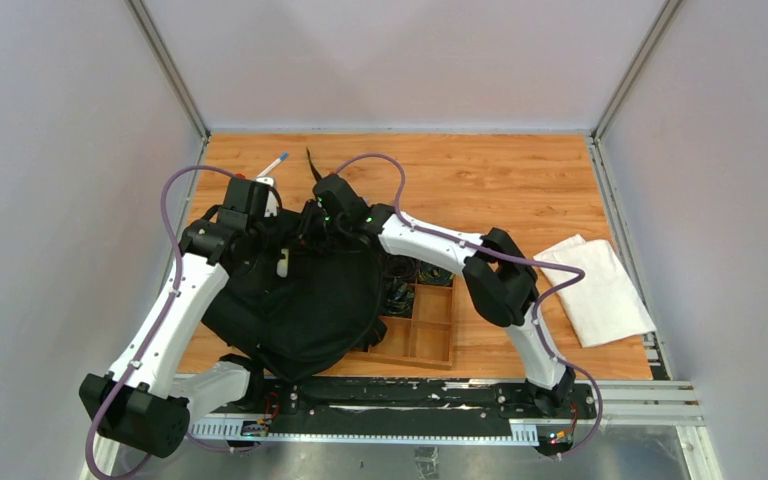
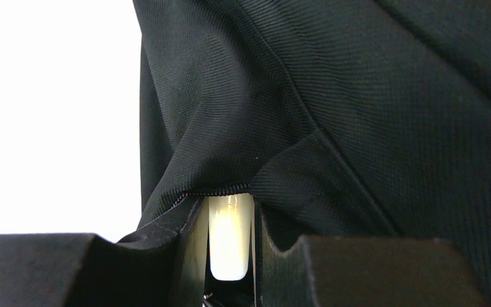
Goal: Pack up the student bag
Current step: Place the stationery in the student bag.
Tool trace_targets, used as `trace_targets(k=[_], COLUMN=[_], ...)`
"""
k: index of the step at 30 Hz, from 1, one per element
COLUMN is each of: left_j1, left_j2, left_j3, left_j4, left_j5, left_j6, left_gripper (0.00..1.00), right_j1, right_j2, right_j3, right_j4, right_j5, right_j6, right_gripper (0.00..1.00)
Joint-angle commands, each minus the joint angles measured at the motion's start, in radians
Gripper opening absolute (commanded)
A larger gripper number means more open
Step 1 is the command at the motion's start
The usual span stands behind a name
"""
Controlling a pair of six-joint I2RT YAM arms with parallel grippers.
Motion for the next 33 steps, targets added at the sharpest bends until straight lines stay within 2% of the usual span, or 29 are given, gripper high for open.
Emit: trace_targets(k=[1, 11, 18, 20, 26, 28, 33], left_j1=[-0.006, -0.006, -0.006, -0.006, -0.006, -0.006, -0.006], left_j2=[-0.033, -0.024, -0.013, -0.013, -0.012, -0.006, -0.002], left_j3=[0.037, 0.015, 0.011, 0.009, 0.013, 0.017, 0.012], left_j4=[-0.043, -0.042, -0.042, -0.042, -0.039, -0.040, -0.039], left_j5=[0.038, 0.038, 0.018, 0.019, -0.005, -0.007, -0.002], left_j6=[0.001, -0.014, -0.026, -0.030, -0.038, -0.038, -0.035], left_gripper=[0.00, 0.00, 0.00, 0.00, 0.00, 0.00, 0.00], right_j1=[-0.020, -0.013, 0.011, 0.016, 0.013, 0.013, 0.011], right_j2=[0.039, 0.053, -0.013, -0.040, -0.088, -0.095, -0.091], right_j3=[0.024, 0.042, 0.012, -0.014, -0.077, -0.075, -0.080], right_j4=[-0.013, -0.021, -0.004, 0.009, 0.082, 0.071, 0.042], right_j5=[0.240, 0.209, 0.170, 0.156, 0.088, 0.084, 0.100], right_j6=[-0.016, -0.079, -0.178, -0.215, -0.246, -0.266, -0.274], right_gripper=[0.03, 0.20, 0.44, 0.47, 0.43, 0.39, 0.10])
